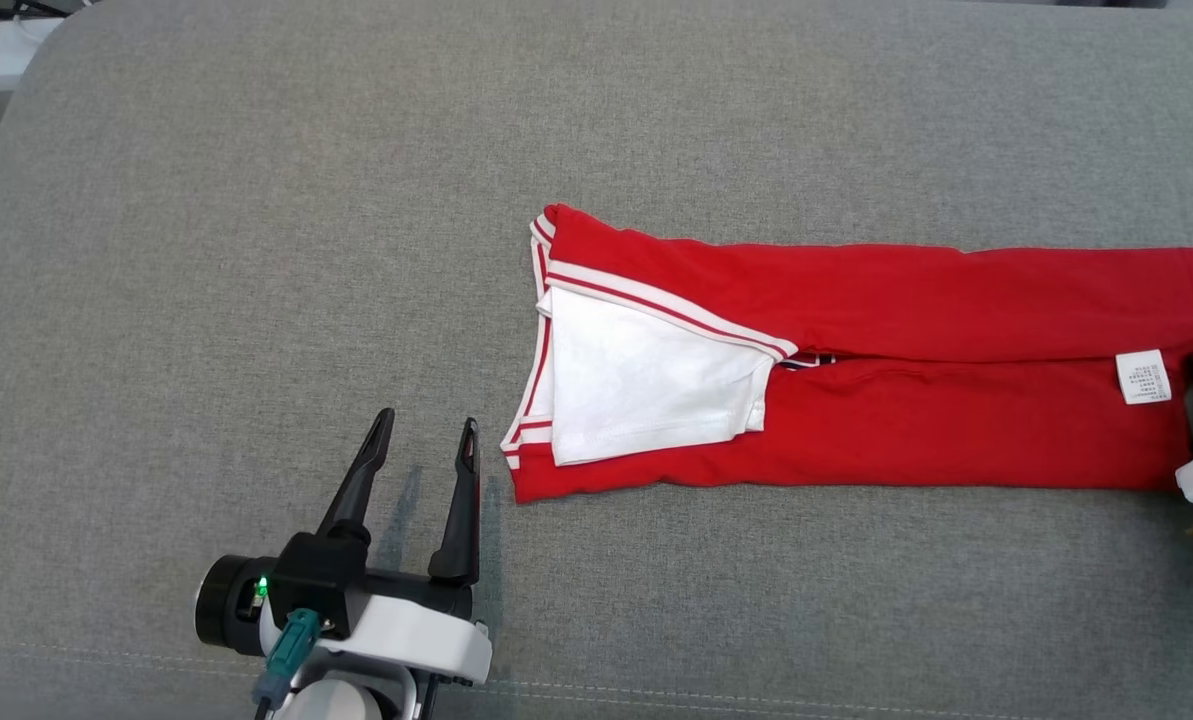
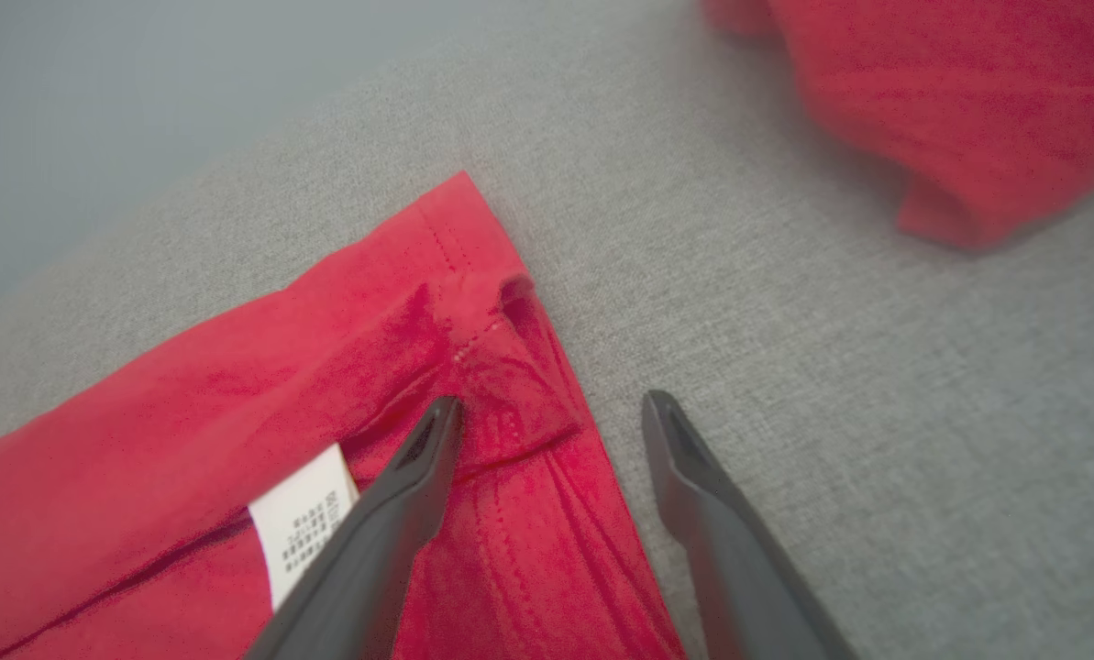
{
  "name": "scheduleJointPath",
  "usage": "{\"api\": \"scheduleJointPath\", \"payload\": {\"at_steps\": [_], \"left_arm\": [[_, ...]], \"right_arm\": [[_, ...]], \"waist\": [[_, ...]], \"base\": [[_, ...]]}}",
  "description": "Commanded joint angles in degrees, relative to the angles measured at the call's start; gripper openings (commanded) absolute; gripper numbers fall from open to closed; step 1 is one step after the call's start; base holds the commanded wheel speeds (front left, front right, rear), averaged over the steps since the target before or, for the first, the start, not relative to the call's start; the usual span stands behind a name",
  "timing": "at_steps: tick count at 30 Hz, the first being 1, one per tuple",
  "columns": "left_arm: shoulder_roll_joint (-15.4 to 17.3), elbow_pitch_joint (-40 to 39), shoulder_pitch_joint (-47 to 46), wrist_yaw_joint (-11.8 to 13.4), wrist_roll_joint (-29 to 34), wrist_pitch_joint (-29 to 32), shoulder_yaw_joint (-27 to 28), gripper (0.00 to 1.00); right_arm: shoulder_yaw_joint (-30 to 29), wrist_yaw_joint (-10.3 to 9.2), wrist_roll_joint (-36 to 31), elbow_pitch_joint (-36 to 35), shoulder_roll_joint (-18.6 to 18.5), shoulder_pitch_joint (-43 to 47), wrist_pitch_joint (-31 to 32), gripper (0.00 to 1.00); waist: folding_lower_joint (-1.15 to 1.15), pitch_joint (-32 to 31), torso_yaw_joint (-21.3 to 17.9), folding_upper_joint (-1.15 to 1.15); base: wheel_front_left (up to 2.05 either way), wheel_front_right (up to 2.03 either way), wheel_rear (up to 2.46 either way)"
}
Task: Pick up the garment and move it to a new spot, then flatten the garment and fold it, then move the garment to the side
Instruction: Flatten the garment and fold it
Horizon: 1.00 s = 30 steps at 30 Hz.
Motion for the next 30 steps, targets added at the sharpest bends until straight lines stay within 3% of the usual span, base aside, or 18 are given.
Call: {"api": "scheduleJointPath", "payload": {"at_steps": [1, 7, 8, 9, 10, 11, 20, 30], "left_arm": [[0.1, -1.2, -2.3, -0.2, 0.5, -0.8, 1.4, 1.0], [0.1, -0.9, -3.3, -0.3, 0.8, -0.8, 1.1, 1.0], [0.1, -0.9, -3.4, -0.3, 0.9, -0.8, 1.1, 1.0], [0.1, -0.8, -3.5, -0.4, 0.9, -0.8, 1.2, 1.0], [0.1, -0.8, -3.5, -0.4, 0.9, -0.8, 1.2, 1.0], [0.1, -0.7, -3.6, -0.4, 0.9, -0.8, 1.3, 1.0], [0.1, -0.2, -3.0, -0.3, 0.9, -0.8, 1.3, 1.0], [0.1, 0.0, -2.0, -0.4, 0.8, -0.8, 1.6, 1.0]], "right_arm": [[0.8, 0.09, 0.7, 0.1, -1.5, -0.8, -0.6, 1.0], [1.9, 0.09, 2.6, 1.6, -1.9, -1.9, -0.2, 0.98], [2.1, 0.09, 3.0, 1.7, -1.8, -2.0, 0.0, 0.78], [2.3, 0.09, 3.3, 1.9, -1.8, -2.0, 0.1, 0.45], [2.6, 0.09, 3.6, 2.0, -1.7, -2.1, 0.3, 0.32], [3.1, 0.09, 4.1, 2.1, -1.6, -2.0, 0.4, 0.0], [5.3, 0.09, 5.6, 1.4, -2.9, -0.6, -1.1, 0.0], [7.6, 0.09, 6.4, -0.1, -7.0, 0.3, -3.0, 0.0]], "waist": [[0.0, 0.7, 0.4, 0.0], [0.0, 1.8, 1.0, 0.0], [0.0, 1.9, 1.1, 0.0], [0.0, 1.9, 1.1, 0.0], [0.0, 1.9, 1.2, 0.0], [0.0, 1.8, 1.2, 0.0], [0.0, -0.5, 0.4, 0.0], [0.0, -3.3, -0.7, 0.0]], "base": [[0.0, 0.0, 0.0], [0.0, 0.0, 0.0], [0.0, 0.0, 0.0], [0.0, 0.0, 0.0], [0.0, 0.0, 0.0], [0.0, 0.0, 0.0], [0.0, 0.0, 0.0], [0.0, 0.0, 0.0]]}}
